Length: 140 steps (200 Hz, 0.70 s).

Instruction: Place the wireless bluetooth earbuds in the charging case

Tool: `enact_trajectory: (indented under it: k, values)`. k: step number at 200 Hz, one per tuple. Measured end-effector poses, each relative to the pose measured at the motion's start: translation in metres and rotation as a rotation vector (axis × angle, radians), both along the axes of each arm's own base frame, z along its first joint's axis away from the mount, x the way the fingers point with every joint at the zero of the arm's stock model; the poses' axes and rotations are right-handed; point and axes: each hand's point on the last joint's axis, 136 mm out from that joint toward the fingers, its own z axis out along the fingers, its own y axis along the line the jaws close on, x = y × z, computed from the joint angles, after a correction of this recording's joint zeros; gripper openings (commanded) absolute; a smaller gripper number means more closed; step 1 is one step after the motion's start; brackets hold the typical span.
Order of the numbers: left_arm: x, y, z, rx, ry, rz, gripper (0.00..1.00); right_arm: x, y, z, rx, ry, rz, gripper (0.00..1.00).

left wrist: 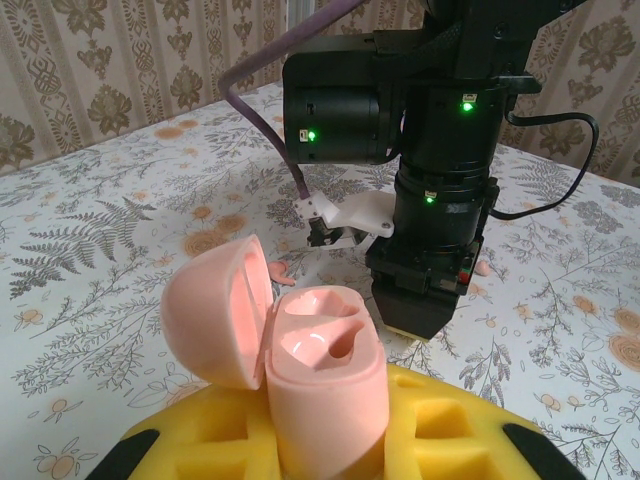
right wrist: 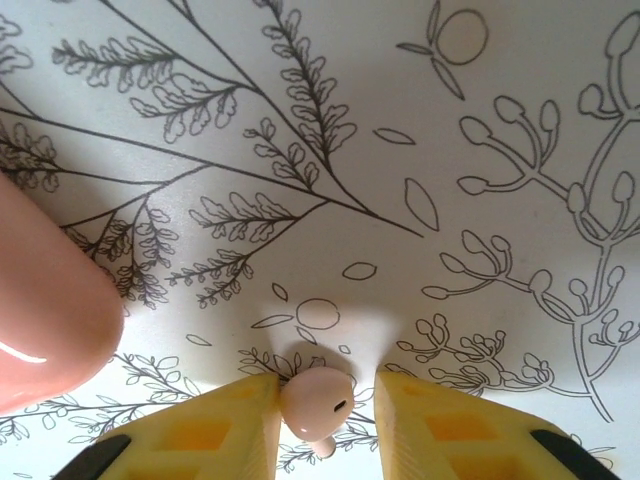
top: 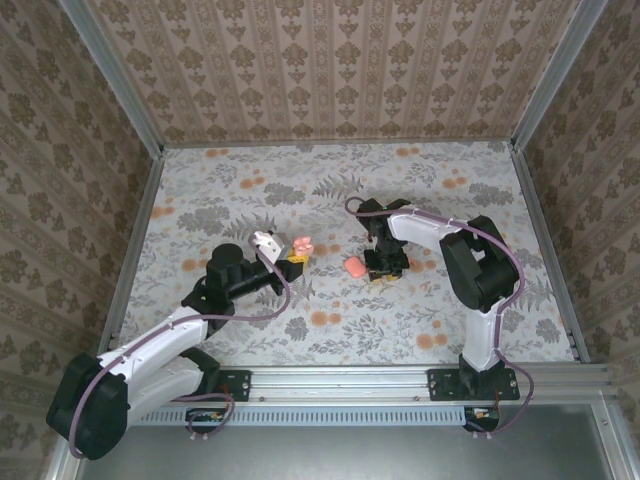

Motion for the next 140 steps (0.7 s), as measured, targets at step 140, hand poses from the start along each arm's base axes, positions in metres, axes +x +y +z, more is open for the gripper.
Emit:
enact_trajectory:
  k: [140]
  values:
    - [0.002,-0.002,-0.013,0.023,0.035,-0.006,0.12,0.001,-0.002,0.003,0.051,-0.053,-0.06,0.18]
